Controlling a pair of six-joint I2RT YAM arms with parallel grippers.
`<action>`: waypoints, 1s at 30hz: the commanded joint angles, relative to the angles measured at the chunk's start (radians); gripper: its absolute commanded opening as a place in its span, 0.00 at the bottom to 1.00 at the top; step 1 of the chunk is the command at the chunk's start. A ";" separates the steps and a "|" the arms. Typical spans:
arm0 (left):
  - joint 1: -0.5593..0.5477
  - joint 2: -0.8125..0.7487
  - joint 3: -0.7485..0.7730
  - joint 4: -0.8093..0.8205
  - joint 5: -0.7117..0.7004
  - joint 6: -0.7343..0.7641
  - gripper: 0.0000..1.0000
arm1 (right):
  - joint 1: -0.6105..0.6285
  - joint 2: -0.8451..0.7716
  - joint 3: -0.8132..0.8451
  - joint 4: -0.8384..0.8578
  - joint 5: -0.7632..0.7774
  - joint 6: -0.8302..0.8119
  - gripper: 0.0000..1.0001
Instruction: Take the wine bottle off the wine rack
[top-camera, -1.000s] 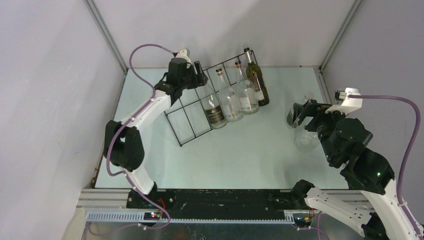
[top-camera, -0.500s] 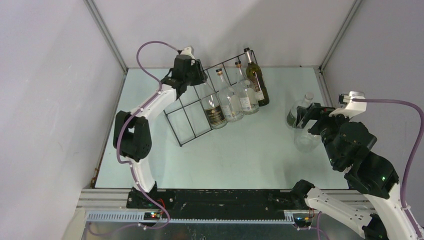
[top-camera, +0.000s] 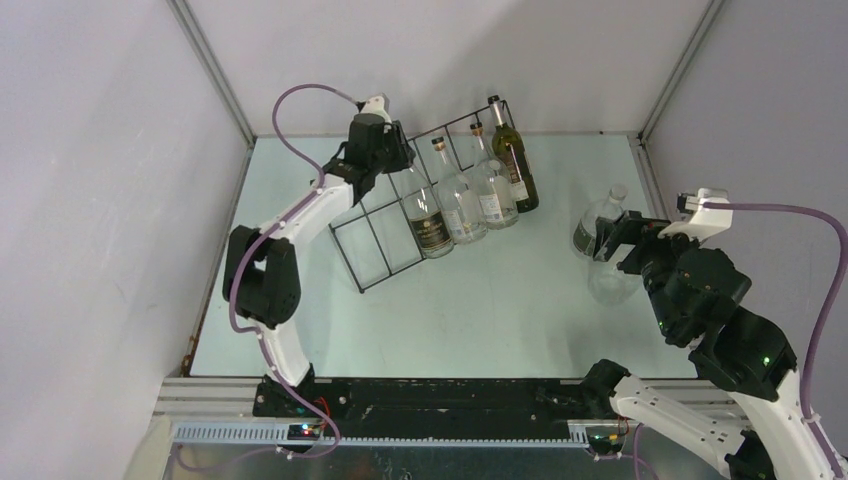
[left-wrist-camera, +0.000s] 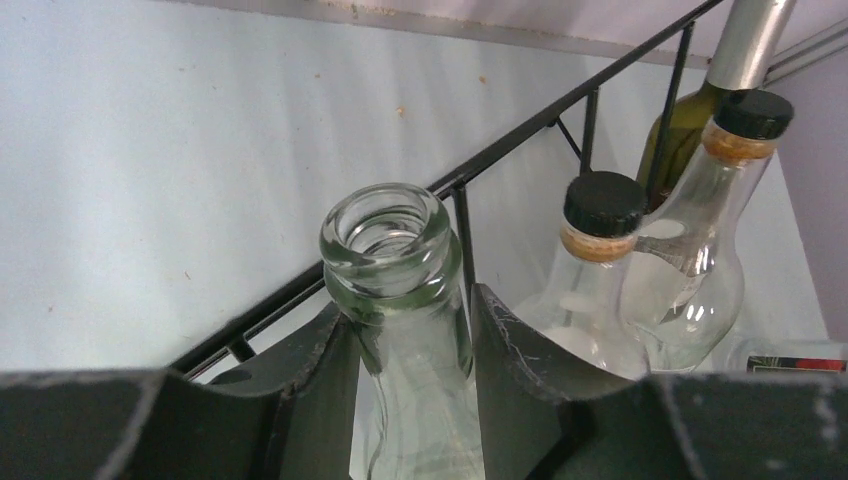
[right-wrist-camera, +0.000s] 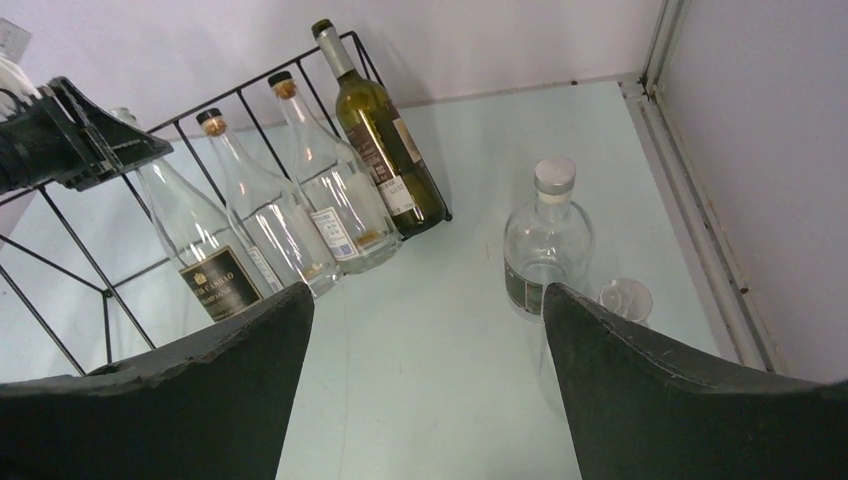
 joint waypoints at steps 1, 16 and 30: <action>-0.055 -0.110 -0.059 0.022 -0.081 0.157 0.00 | 0.005 -0.003 -0.019 0.013 0.013 0.012 0.88; -0.101 -0.311 -0.228 0.093 -0.172 0.147 0.00 | 0.005 -0.012 -0.049 -0.002 -0.016 0.061 0.88; -0.208 -0.425 -0.342 0.119 -0.250 0.184 0.00 | 0.005 -0.009 -0.082 -0.001 -0.044 0.083 0.88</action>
